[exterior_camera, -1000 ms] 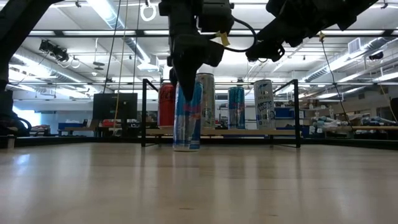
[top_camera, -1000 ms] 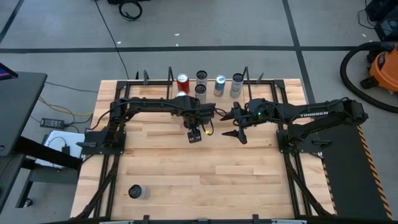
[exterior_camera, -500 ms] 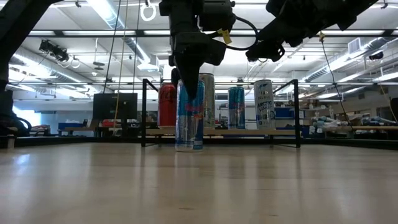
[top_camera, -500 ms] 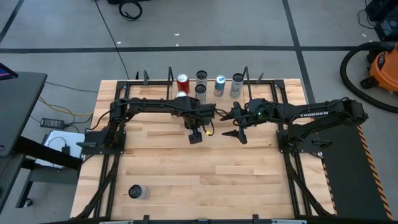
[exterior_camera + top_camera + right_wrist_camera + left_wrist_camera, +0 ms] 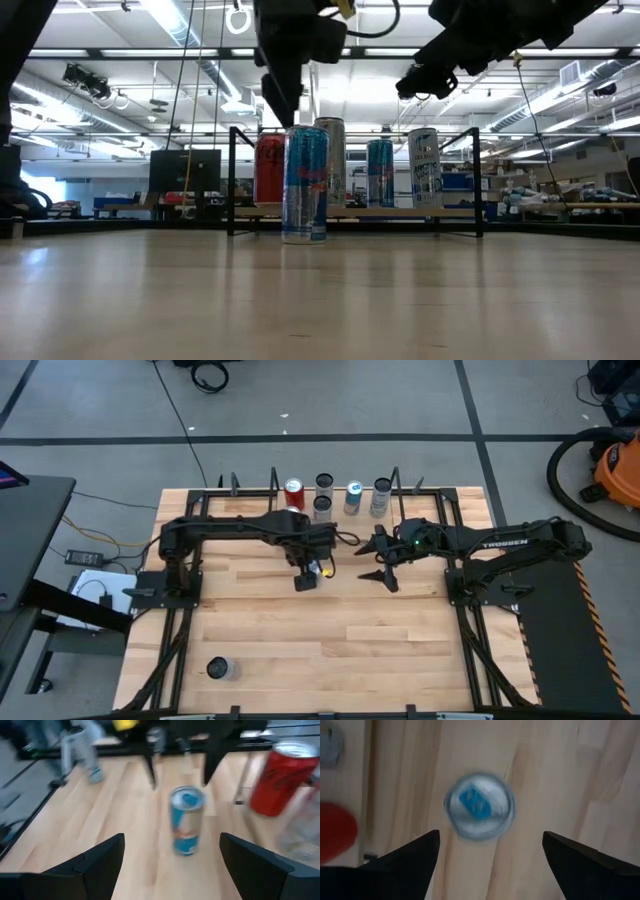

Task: Place canned beverage on shelf
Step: Put the blue soda can aligned with the other blue soda can on the shelf

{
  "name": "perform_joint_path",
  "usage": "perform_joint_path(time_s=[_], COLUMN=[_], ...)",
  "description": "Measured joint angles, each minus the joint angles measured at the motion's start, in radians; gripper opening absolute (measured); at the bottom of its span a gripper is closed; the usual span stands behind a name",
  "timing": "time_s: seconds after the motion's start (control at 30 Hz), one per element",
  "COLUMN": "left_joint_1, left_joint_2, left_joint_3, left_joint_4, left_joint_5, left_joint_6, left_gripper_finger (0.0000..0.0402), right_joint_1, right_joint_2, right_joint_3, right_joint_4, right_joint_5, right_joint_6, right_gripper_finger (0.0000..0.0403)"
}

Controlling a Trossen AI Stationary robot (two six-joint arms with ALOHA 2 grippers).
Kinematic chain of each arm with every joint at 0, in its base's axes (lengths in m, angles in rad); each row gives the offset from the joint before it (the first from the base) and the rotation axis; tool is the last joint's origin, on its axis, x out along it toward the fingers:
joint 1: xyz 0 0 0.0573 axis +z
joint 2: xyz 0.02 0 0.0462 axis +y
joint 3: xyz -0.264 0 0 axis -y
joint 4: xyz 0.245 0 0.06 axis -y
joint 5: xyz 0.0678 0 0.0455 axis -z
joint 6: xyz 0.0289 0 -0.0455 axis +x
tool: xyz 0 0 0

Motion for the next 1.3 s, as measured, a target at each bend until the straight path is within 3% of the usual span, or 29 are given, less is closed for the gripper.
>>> perform_joint_path(time_s=[0.13, 0.23, 0.67, 0.87, 1.07, 1.3], left_joint_1=[0.0, 0.0, -0.006, -0.012, -0.028, -0.059], left_joint_2=[-0.026, -0.044, -0.099, -0.135, -0.175, -0.234], left_joint_3=[0.0, 0.001, 0.0, 0.0, 0.0, 0.0], left_joint_4=[-0.059, -0.069, -0.147, -0.174, -0.206, -0.25], left_joint_5=[-0.01, -0.027, -0.032, -0.033, -0.064, -0.12], left_joint_6=[-0.001, 0.0, -0.039, -0.056, -0.08, -0.126], left_gripper_finger=[0.0355, 0.0355, 0.0355, 0.0355, 0.0355, 0.0355], right_joint_1=[-0.011, -0.01, -0.011, -0.011, -0.011, -0.01], right_joint_2=[-0.01, -0.01, -0.009, -0.009, 0.003, 0.054], right_joint_3=[0.0, 0.0, 0.0, 0.0, 0.0, 0.0], right_joint_4=[-0.085, -0.093, -0.033, 0.156, 0.376, 0.554], right_joint_5=[-0.163, -0.21, -0.087, -0.049, -0.064, -0.096], right_joint_6=[-0.117, -0.115, -0.061, -0.078, 0.06, 0.116], right_gripper_finger=[0.0334, 0.0334, 0.0334, 0.0334, 0.0334, 0.0334])
